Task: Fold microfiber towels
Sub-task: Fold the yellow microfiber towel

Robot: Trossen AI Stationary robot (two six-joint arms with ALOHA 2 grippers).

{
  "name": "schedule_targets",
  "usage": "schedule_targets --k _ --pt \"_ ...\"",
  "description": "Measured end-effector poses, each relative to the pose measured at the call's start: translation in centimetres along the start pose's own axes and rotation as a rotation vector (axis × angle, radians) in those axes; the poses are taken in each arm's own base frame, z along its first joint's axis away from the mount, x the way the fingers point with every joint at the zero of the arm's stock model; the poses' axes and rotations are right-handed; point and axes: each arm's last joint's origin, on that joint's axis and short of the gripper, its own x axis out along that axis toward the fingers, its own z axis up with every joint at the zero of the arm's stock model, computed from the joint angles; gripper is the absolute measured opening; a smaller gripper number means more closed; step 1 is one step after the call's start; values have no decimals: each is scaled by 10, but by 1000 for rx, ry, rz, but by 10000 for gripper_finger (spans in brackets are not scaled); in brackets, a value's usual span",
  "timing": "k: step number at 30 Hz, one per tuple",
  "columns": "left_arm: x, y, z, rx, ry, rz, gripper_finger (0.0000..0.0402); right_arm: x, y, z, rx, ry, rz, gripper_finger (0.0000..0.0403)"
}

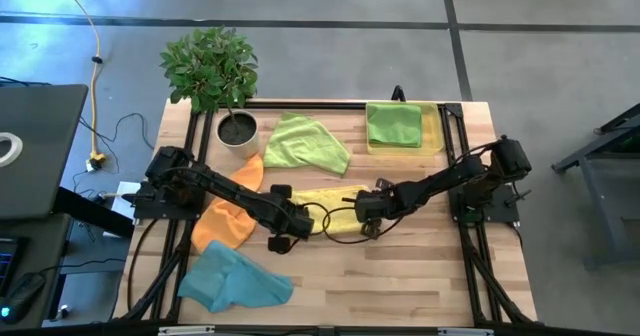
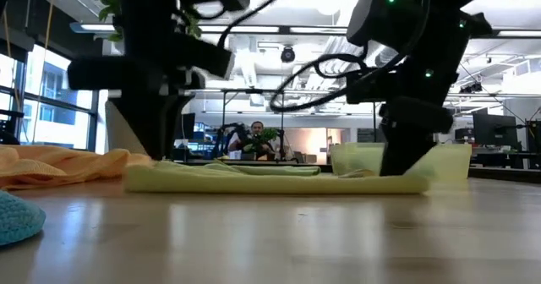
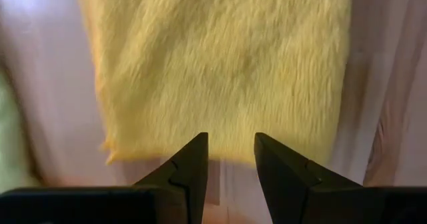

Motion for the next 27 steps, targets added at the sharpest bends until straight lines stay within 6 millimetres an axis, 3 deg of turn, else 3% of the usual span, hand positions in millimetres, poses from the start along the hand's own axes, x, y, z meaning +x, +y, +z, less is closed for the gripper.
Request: schedule_targets --k 7,12,15,20,27 --pt "-21 -5 5 33 -48 7 111 -27 -14 -12 -34 217 -111 165" --pt "-36 -3 3 37 -82 42 111 -62 -26 -19 79 214 -156 165" --pt "-45 0 -1 37 -97 47 111 -77 -30 -21 202 105 -163 165" --pt "-60 7 -8 43 -115 42 111 -73 -39 -40 431 70 -143 165" --pt "-78 16 -19 40 -136 47 111 -43 -39 -57 603 26 -19 165"
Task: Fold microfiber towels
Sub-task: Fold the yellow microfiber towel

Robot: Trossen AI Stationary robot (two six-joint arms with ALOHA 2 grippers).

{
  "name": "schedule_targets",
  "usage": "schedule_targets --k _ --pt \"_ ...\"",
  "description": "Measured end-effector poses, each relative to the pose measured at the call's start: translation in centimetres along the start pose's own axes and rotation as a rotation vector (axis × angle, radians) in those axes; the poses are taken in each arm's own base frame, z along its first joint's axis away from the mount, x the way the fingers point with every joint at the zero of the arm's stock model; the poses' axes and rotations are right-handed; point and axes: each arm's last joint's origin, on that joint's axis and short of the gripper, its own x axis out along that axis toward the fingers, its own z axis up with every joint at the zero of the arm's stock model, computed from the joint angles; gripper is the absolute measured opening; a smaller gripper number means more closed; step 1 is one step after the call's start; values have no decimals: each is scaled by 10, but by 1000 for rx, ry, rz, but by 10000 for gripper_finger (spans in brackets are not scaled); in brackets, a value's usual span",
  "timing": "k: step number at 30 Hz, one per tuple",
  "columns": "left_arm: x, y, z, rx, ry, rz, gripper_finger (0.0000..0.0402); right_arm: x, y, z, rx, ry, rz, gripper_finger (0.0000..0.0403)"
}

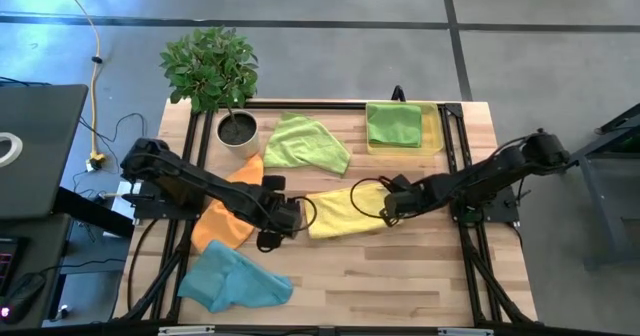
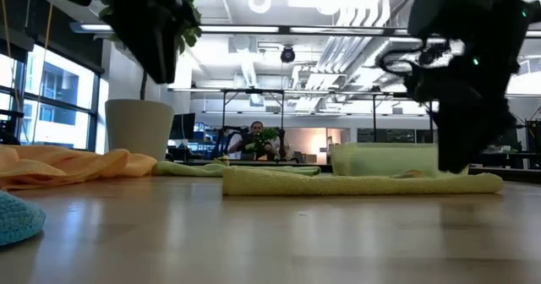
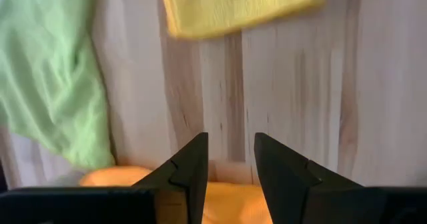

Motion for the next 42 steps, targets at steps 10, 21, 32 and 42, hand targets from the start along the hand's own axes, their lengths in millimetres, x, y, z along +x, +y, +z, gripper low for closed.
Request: schedule_targets --k 10,21,32,42 --pt "-17 9 -11 7 -3 3 111 18 0 -5 47 -17 33 165" --pt "-41 20 -23 -17 -61 -32 110 30 6 -4 80 -39 -15 135" --pt "-63 29 -32 -63 -172 -61 110 29 3 -4 62 -54 -38 11" --pt "-81 30 -44 -87 -235 -25 110 -21 5 11 -51 49 -300 2"
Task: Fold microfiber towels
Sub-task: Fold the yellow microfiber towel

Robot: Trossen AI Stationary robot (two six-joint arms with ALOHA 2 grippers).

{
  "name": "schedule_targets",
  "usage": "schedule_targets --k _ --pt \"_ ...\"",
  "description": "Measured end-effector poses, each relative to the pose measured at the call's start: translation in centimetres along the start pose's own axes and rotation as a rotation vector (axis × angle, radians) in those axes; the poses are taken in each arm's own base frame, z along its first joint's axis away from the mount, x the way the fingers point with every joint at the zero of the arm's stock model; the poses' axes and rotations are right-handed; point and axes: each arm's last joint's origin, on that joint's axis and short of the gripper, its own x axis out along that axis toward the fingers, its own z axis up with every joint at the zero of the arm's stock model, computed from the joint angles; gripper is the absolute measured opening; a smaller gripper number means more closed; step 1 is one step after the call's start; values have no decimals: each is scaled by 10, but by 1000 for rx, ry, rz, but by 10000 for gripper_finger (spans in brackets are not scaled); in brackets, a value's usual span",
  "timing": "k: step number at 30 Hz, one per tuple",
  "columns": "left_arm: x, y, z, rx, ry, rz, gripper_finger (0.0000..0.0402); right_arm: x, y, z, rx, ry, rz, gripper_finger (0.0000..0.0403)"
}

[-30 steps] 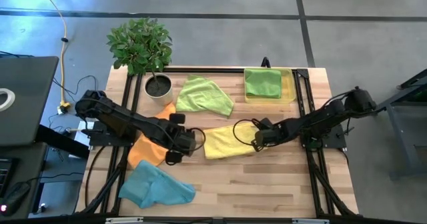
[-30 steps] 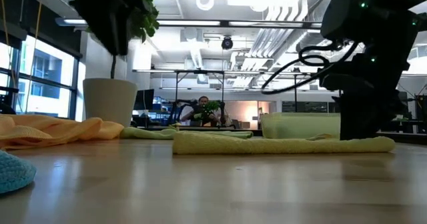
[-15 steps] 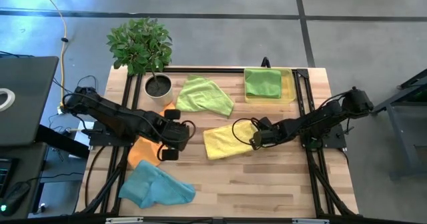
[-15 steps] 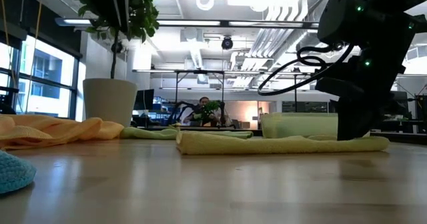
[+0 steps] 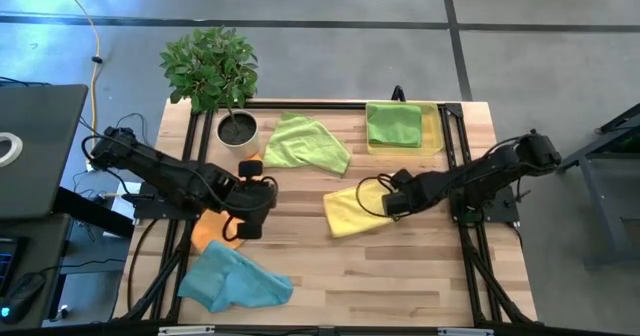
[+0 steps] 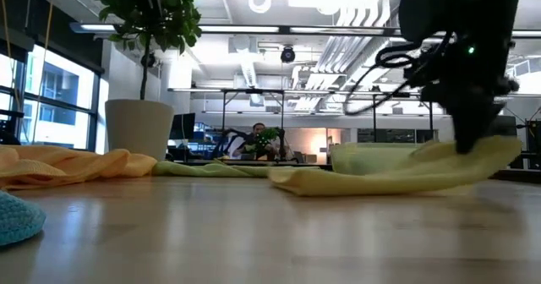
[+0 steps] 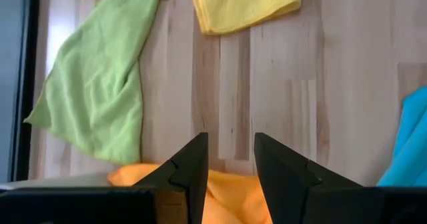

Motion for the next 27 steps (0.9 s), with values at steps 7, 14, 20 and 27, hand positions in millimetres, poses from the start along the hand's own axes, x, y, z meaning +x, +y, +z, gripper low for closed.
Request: schedule_targets --k 7,14,20,27 --pt "-9 -4 -18 -38 -37 0 110 -42 6 18 -6 -6 -3 1" --pt "-13 -9 -41 -98 -91 41 110 -68 34 33 18 -69 133 0" --pt "-13 -13 -60 -97 -127 70 110 -71 69 42 -18 -86 156 0" --pt "-9 -17 -74 -53 -142 103 110 -53 114 51 -24 -59 144 0"
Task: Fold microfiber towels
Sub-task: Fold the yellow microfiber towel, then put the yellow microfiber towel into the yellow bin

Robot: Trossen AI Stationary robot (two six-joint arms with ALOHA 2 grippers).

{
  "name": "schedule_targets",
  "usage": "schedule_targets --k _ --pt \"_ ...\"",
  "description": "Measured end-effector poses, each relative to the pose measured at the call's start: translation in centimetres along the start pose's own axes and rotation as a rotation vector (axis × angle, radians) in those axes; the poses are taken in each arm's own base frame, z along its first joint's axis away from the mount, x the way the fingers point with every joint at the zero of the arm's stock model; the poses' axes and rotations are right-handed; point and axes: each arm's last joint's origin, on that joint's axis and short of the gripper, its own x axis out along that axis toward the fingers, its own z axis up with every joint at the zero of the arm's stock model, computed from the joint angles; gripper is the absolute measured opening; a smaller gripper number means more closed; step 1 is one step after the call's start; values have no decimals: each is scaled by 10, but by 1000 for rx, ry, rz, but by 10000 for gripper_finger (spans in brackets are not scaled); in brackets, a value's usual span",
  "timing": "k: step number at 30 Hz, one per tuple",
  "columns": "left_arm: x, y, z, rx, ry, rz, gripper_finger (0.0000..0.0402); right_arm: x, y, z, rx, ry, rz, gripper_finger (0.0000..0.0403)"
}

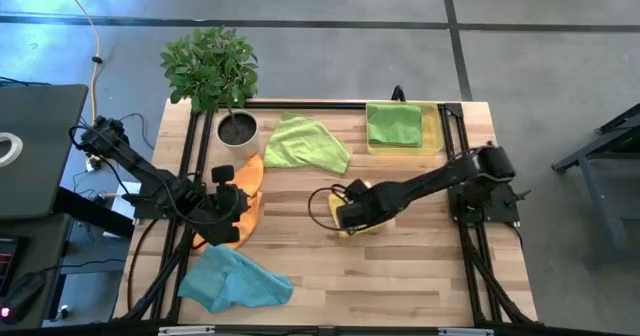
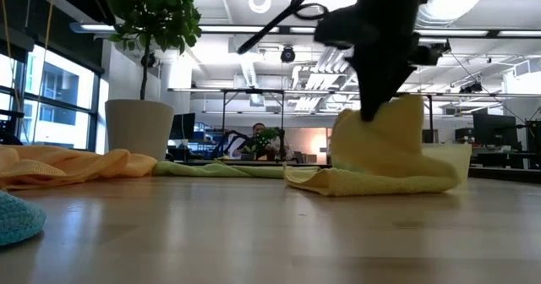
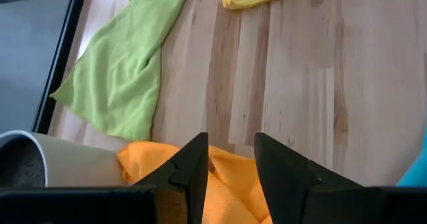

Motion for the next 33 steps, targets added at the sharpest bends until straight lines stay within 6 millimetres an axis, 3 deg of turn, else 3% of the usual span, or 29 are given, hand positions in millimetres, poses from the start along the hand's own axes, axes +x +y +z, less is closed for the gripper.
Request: schedule_targets --k 5,11,16,26,33 --pt "-1 -3 -3 27 -3 -4 110 15 26 6 20 39 6 0" --pt "-4 -6 -4 51 -22 2 110 24 43 11 40 35 3 0" --pt "-6 -9 -6 67 -30 -8 110 25 46 13 50 4 24 13" --pt "-7 -10 -7 75 -33 -14 110 21 50 10 25 0 43 118" --pt "-7 -10 -7 57 -32 -17 110 4 35 10 -97 24 -1 128"
